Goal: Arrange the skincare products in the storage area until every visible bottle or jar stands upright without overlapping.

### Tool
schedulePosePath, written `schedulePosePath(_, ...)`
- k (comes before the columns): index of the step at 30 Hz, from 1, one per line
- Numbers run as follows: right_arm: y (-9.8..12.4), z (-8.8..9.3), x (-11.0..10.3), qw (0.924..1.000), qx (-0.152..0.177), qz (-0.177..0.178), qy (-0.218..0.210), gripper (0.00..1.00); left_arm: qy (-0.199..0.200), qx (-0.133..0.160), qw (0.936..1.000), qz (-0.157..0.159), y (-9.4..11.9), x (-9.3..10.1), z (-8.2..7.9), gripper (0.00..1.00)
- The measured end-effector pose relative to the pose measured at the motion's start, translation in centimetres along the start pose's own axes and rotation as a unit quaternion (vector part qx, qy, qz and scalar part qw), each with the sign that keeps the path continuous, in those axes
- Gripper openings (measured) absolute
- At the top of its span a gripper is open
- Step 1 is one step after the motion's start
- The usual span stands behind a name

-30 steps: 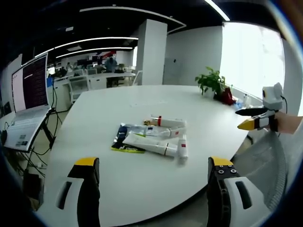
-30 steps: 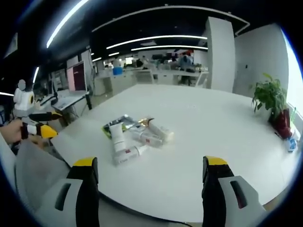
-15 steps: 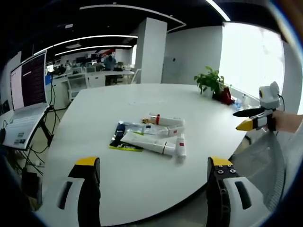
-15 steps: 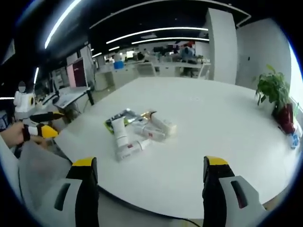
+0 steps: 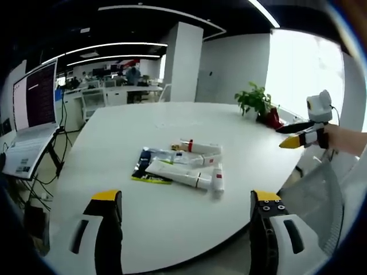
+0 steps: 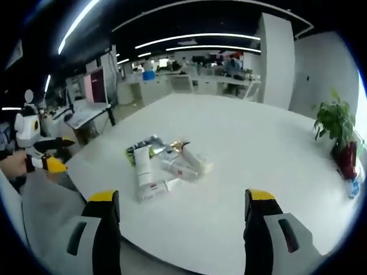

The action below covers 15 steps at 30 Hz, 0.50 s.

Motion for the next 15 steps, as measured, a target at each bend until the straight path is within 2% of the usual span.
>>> schedulePosePath(8, -0.8, -0.9, 1.2, 0.9997, -0.018, -0.007, 0.017, 0.88, -0.011, -0.002, 0.9999, 0.001, 0.0, 0.5, -0.1, 0.85)
schedulePosePath(15, -2.0, -1.4, 1.7, 0.9991, -0.031, -0.015, 0.026, 0.87, -0.003, -0.002, 1.0000, -0.009, 0.0, -0.2, 0.1, 0.85)
Point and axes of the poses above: the point that each gripper's makers call its tool centre point, and the gripper's own axes: y roughly backward along the fingers, x roughly to its right, z roughly out of its underside, the point moved 8 cm from there along y, roughly backward along the fingers, and after that the axes turned 4 degrees about x, right-handed, at the moved point
